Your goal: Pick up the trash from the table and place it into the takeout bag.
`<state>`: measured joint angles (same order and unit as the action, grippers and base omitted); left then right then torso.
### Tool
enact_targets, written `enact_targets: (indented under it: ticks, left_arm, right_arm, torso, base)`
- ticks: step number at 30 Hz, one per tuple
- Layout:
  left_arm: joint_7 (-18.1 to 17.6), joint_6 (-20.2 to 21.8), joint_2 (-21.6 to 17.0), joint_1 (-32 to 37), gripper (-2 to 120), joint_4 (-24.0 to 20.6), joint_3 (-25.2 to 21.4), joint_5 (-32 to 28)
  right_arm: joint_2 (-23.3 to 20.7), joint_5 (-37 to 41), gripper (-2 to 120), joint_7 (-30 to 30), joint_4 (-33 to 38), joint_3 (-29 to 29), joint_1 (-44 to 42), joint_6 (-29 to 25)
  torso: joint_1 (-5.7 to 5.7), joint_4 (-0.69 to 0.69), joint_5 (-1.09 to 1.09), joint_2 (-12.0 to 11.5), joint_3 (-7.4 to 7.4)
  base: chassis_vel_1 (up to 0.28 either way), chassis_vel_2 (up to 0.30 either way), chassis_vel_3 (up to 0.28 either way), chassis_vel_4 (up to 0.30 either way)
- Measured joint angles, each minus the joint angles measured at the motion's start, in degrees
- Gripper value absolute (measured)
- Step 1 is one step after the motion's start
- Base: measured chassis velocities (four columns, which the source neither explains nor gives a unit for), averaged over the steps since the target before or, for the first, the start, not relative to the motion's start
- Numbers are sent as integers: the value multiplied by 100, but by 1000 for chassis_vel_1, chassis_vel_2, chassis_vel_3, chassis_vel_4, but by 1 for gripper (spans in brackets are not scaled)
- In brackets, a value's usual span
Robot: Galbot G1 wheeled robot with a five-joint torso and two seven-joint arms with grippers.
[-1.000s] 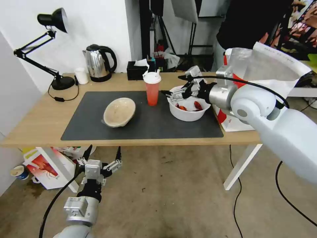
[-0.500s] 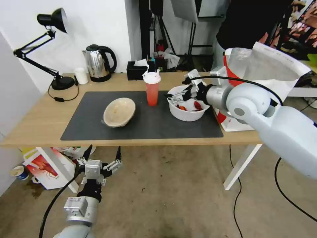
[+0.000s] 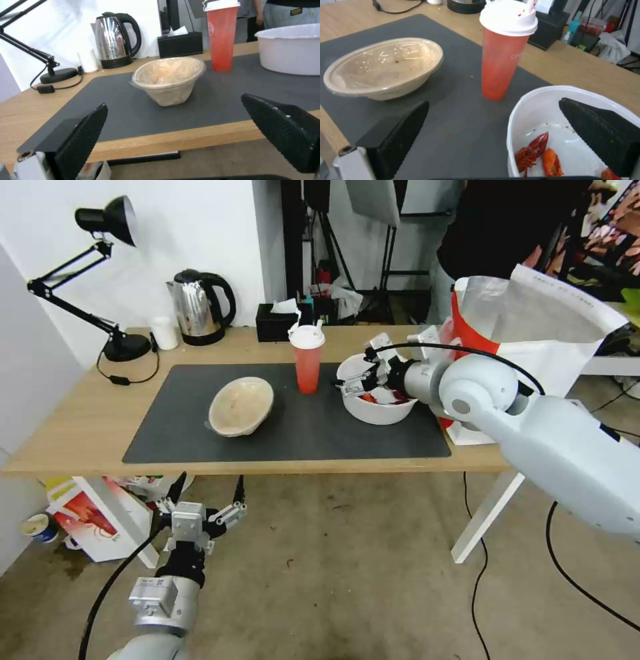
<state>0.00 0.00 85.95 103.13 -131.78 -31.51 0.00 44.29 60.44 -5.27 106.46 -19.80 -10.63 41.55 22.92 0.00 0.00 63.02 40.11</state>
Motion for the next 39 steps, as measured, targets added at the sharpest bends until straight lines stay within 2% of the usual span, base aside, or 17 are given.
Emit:
enact_targets:
  ticks: [10, 22, 28, 34, 39]
  left_arm:
    - [0, 0, 0, 0, 100, 0, 0, 0]
    - [0, 0, 0, 0, 100, 0, 0, 0]
    - [0, 0, 0, 0, 100, 0, 0, 0]
    - [0, 0, 0, 0, 100, 0, 0, 0]
    - [0, 0, 0, 0, 100, 0, 0, 0]
  right_arm:
    - [-250, 133, 100, 27, 199, -155, 170, -8]
    - [-491, 422, 100, -160, 254, -645, 384, -10]
    - [-530, 467, 100, 255, -74, -1236, 981, -10]
    - [-469, 455, 100, 471, -365, -1505, 1337, -10]
    - [-438, 326, 100, 883, -641, -1782, 1651, -11]
  torso:
    - [0, 0, 0, 0, 0]
    - [0, 0, 0, 0, 0]
    - [0, 1, 0, 0, 0]
    - [0, 1, 0, 0, 0]
    - [0, 0, 0, 0, 0]
  base:
    - [0, 0, 0, 0]
    - [0, 0, 0, 0]
    - [0, 0, 0, 0]
    - [0, 0, 0, 0]
    - [0, 0, 0, 0]
